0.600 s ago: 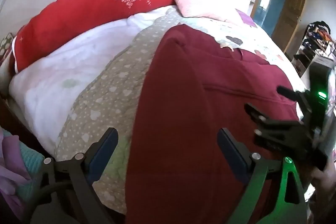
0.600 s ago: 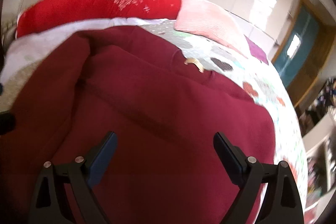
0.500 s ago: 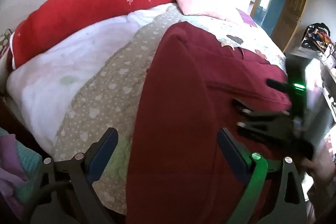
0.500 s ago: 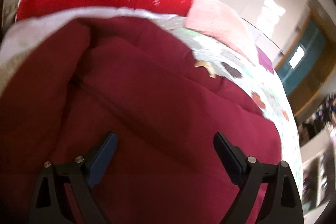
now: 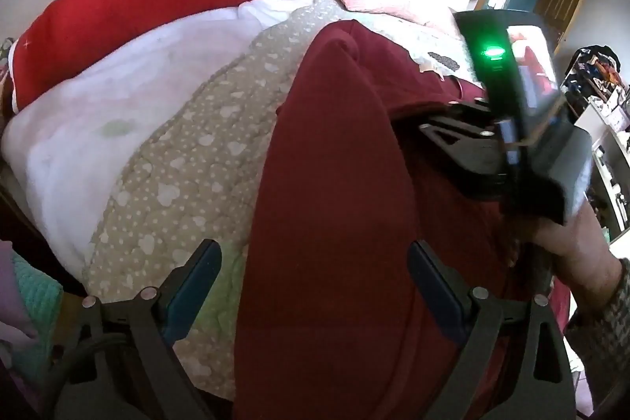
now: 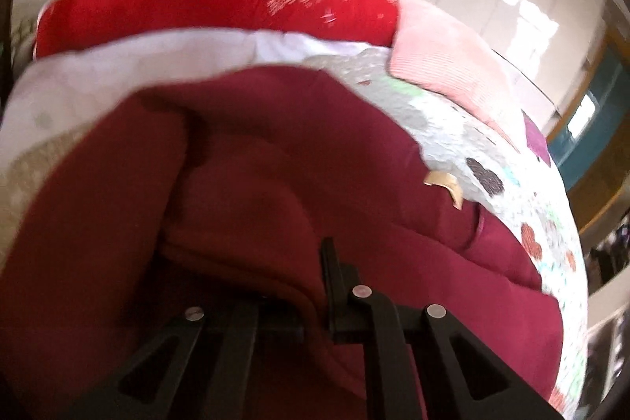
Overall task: Fold small clothes
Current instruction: 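Grasp the sweater sleeve with the right gripper and lift it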
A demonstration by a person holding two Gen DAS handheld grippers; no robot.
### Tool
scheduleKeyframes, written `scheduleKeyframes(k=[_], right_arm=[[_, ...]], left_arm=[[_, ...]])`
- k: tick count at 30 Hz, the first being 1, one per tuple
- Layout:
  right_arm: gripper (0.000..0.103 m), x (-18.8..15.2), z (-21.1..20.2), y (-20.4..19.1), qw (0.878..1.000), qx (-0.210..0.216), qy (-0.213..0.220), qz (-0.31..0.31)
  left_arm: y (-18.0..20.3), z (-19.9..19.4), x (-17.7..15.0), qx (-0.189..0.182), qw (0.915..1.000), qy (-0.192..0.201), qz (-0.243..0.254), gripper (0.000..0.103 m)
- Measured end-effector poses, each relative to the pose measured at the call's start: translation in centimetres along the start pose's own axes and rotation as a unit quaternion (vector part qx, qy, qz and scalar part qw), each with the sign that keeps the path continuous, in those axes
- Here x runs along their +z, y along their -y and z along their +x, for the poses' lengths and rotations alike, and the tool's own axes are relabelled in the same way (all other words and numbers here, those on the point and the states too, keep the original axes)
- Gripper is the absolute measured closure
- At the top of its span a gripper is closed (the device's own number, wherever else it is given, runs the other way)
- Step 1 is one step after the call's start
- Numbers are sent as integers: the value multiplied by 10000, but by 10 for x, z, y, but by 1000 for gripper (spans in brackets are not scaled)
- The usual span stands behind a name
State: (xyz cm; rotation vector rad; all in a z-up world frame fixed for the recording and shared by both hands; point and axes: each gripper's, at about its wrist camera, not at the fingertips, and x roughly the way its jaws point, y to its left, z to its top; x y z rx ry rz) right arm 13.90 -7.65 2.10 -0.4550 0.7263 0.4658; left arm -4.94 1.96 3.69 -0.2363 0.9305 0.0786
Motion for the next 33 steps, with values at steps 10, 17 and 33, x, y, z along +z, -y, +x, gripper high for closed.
scheduleKeyframes(k=[10, 17, 33], right_arm=[[97, -64, -90, 120, 9801, -426, 351, 1905], [97, -143, -143, 193, 9544, -1207, 292, 2716], [45, -282, -192, 278, 8790, -1863, -163, 4385]], left_arm=[[17, -12, -7, 31, 9999, -21, 167, 8], [42, -19, -14, 5, 9987, -54, 502, 8], [113, -34, -33, 306, 9881, 94, 1507, 8]])
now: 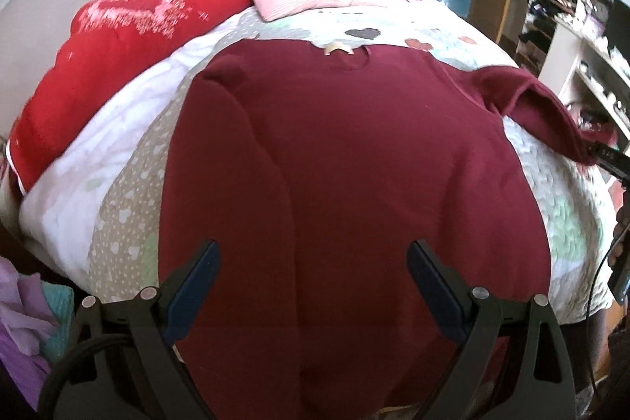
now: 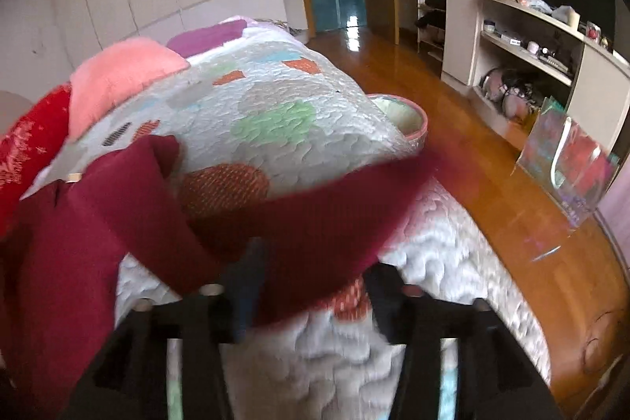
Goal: Fold small clothes
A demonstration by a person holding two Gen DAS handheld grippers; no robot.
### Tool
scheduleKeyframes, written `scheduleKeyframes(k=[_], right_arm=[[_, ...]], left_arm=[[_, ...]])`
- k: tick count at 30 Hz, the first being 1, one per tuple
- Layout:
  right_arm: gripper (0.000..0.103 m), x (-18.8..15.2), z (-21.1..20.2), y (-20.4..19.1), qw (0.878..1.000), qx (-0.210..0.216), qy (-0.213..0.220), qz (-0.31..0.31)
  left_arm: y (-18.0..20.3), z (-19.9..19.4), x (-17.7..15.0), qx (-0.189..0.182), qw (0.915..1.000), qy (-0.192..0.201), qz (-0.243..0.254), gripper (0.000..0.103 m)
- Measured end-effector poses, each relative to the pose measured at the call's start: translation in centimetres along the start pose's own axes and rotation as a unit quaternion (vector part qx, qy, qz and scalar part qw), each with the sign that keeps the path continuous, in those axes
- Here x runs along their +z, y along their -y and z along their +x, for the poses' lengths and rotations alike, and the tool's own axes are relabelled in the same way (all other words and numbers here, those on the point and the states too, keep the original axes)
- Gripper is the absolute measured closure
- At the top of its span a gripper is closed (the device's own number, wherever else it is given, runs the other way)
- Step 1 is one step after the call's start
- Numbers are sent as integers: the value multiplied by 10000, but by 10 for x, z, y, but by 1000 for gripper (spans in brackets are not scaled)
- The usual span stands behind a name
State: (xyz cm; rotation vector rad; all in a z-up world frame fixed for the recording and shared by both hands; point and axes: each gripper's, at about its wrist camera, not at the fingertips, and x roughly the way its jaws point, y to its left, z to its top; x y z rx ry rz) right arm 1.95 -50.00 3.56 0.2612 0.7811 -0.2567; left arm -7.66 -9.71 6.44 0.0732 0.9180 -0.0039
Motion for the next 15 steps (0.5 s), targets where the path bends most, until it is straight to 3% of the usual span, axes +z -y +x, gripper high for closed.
scheduleKeyframes(k=[5, 11, 15], right_arm=[[43, -35, -26, -21, 9976, 635, -133, -238], [38, -83, -46, -73, 9811, 1693, -449, -826], [25, -104, -44, -112, 9745, 1759, -531, -1288]], left_arm=[[20, -10, -3, 198, 9990, 205, 352, 8], [30, -19, -2, 495, 9961, 459, 576, 8], [32, -21, -2, 726, 9932, 584, 703, 8]])
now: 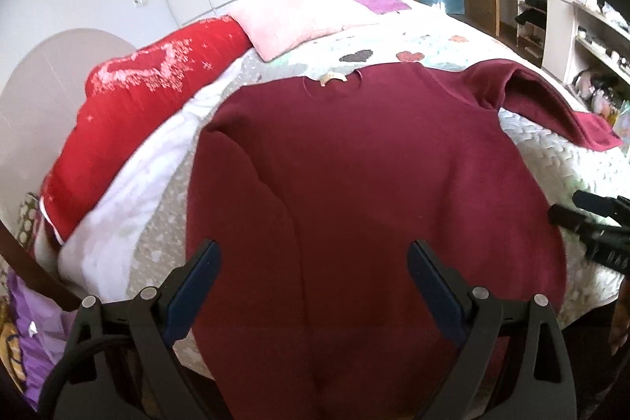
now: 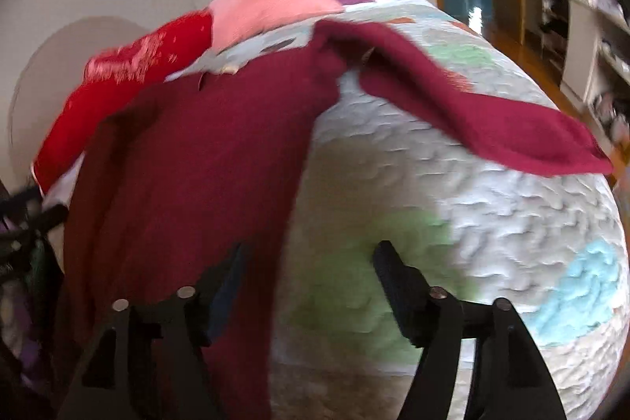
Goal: Fold small clothes
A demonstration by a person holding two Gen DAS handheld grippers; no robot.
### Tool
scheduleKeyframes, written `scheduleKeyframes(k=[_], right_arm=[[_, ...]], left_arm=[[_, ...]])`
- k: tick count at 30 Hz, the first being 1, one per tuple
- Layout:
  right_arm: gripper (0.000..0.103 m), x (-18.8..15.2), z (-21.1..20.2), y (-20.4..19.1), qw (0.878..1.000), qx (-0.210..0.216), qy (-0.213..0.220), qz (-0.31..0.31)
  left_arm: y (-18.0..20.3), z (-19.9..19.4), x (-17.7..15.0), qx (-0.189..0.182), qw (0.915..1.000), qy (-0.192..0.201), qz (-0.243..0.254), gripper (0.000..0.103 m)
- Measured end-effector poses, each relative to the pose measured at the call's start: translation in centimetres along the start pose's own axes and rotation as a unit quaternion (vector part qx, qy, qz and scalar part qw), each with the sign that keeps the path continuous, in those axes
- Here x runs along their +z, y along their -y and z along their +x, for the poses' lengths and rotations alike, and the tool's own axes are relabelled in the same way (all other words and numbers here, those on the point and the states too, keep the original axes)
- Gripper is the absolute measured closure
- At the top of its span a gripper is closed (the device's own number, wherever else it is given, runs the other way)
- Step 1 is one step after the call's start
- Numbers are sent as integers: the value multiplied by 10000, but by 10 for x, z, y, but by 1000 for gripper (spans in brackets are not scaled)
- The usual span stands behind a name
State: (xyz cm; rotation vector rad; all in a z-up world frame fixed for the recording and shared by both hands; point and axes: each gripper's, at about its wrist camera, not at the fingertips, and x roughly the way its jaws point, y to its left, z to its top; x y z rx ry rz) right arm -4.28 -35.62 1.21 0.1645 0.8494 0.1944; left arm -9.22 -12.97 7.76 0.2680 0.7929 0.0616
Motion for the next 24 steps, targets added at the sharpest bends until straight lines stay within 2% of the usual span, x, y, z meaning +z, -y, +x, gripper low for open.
scheduleKeyframes(k=[2, 3, 4, 5, 6, 7, 11, 12, 14, 18, 20, 23, 24], right_arm=[[25, -2, 6, -14, 9996, -178, 25, -207], [34, -4, 7, -18, 9994, -184, 32, -280], [46, -6, 6, -22, 9993, -110, 35, -345], [77, -4, 7, -24, 9994, -6, 19, -346], [93, -5, 6, -24, 9994, 208, -17, -293], [93, -3, 6, -23, 9993, 305, -23, -197], [96, 4, 1, -6, 9996, 260, -37, 78], [103, 5, -2, -1, 9998, 135, -17, 143], [103, 5, -13, 15, 9990, -364, 132, 231], [102, -1, -27, 62, 9938, -665, 131, 877], [101, -8, -35, 78, 9919, -495, 150, 1157], [100, -14, -34, 80, 9887, 242, 161, 1471], [91, -14, -30, 74, 9877, 449, 150, 1488]], left_arm=[[0, -1, 0, 44, 10000, 33, 33, 8], [0, -1, 0, 51, 10000, 41, 37, 8], [0, -1, 0, 50, 10000, 40, 35, 8], [1, -1, 0, 45, 10000, 30, 23, 8], [0, 0, 0, 24, 10000, 11, -1, 8], [-1, 1, 0, -10, 10000, -23, -32, 8], [-4, 4, -2, -61, 9999, -102, -90, 8], [-5, 5, -2, -57, 9999, -108, -103, 8], [-7, 6, -2, -64, 9998, -125, -146, 8], [-10, 14, -3, -149, 9993, -263, -235, 8], [-11, 18, -4, -201, 9988, -347, -280, 8], [-13, 24, -5, -302, 9979, -461, -352, 8], [-17, 25, -5, -332, 9974, -483, -422, 8]])
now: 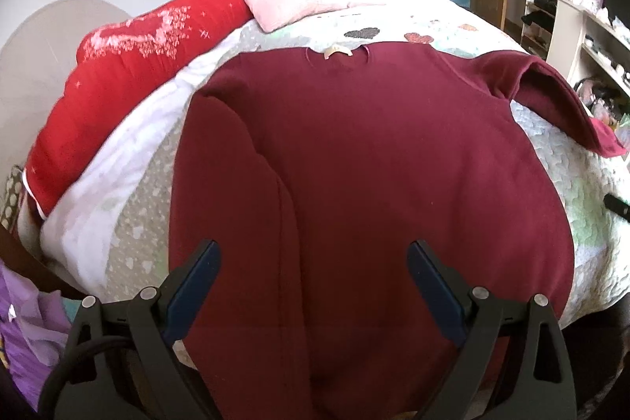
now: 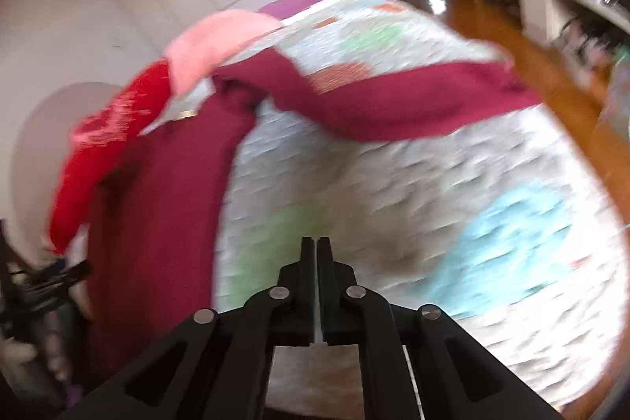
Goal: Fold small clothes
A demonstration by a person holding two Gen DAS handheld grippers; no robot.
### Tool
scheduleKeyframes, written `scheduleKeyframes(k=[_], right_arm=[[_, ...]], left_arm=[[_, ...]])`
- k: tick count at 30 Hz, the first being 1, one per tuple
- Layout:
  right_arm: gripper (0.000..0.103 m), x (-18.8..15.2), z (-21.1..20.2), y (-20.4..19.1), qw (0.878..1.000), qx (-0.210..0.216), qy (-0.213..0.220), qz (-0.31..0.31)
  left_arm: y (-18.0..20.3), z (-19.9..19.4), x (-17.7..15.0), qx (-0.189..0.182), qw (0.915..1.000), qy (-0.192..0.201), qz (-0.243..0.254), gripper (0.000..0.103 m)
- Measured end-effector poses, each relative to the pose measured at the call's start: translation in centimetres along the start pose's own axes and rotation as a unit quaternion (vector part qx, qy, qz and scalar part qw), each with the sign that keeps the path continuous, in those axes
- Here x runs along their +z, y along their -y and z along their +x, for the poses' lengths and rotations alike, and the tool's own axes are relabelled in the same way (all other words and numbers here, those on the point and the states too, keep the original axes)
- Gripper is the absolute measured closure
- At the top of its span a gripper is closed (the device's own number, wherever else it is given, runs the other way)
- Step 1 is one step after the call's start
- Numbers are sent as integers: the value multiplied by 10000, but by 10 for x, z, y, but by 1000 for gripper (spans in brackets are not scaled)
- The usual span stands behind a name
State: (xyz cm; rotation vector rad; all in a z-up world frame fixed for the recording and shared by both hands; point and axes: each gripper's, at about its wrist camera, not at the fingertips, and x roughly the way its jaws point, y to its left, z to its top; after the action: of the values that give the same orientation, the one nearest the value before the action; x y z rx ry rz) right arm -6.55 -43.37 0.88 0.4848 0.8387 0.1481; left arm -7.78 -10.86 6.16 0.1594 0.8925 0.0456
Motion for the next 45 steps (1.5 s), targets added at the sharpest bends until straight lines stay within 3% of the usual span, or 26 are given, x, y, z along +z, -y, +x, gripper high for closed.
scheduleKeyframes(k=[1, 3, 6, 10, 11, 12, 13, 16, 20, 22, 23, 24, 25, 26, 28, 31, 33, 35, 37, 38, 39, 42, 45], right_arm=[[84, -3, 2, -4, 9998, 188, -37, -6], [44, -8, 9, -19, 9988, 471, -81, -116], [39, -13, 23, -48, 9961, 648, -219, -549], [38, -21, 45, -81, 9913, 188, -318, -1264], [44, -22, 47, -86, 9898, 97, -290, -1393], [82, -19, 51, -91, 9891, 102, -316, -1437], [96, -18, 53, -92, 9891, 228, -410, -1397], [96, -11, 40, -77, 9929, 483, -373, -1025], [96, -12, 31, -47, 9969, 73, -366, -688], [96, -5, 23, -23, 9992, -78, -124, -369], [89, 1, 22, -15, 9999, -48, -36, -103], [61, 8, 18, -2, 9997, 55, 68, 222], [41, 17, 13, 14, 9974, 237, 249, 636], [15, 24, 9, 28, 9932, 393, 484, 983], [11, 37, 7, 49, 9823, 540, 839, 1585], [11, 56, 18, 81, 9606, 918, 896, 2466], [11, 63, 27, 94, 9494, 946, 921, 2851], [16, 69, 30, 100, 9471, 791, 985, 2949], [48, 79, 37, 100, 9493, 643, 948, 2926], [84, 82, 43, 103, 9491, 636, 849, 2967], [96, 84, 45, 109, 9470, 649, 790, 3046], [96, 97, 23, 125, 9420, 355, 1102, 3149], [96, 118, -20, 136, 9373, -452, 1812, 2943]], left_arm=[[-4, 0, 0, -24, 10000, -12, -84, 8], [-17, 2, 2, -27, 9995, -33, -312, 8], [-38, 3, 4, -18, 9975, -57, -708, 8], [-57, 9, 3, -97, 9937, -168, -1102, 8], [-58, 10, 2, -123, 9933, -196, -1132, 8], [-58, 11, 2, -136, 9933, -216, -1123, 8], [-56, 12, 1, -151, 9937, -239, -1088, 8], [-54, 12, 1, -193, 9942, -236, -1034, 8], [-58, 17, -1, -198, 9930, -283, -1125, 8], [-59, 20, -3, -258, 9921, -341, -1181, 8], [-59, 20, -4, -269, 9921, -348, -1172, 8], [-58, 20, -4, -270, 9925, -344, -1141, 8], [-56, 19, -4, -276, 9929, -325, -1110, 8], [-55, 18, -4, -287, 9932, -302, -1091, 8], [-51, 16, -3, -319, 9937, -241, -1045, 8], [-46, 17, -4, -346, 9944, -253, -963, 8], [-44, 21, -5, -364, 9943, -312, -949, 8], [-43, 23, -6, -379, 9942, -368, -942, 8], [-44, 24, -7, -386, 9940, -383, -951, 8], [-44, 24, -7, -387, 9939, -378, -959, 8], [-45, 24, -7, -383, 9938, -370, -971, 8], [-49, 23, -8, -362, 9936, -351, -1007, 8], [-58, 25, -7, -341, 9925, -320, -1131, 8]])
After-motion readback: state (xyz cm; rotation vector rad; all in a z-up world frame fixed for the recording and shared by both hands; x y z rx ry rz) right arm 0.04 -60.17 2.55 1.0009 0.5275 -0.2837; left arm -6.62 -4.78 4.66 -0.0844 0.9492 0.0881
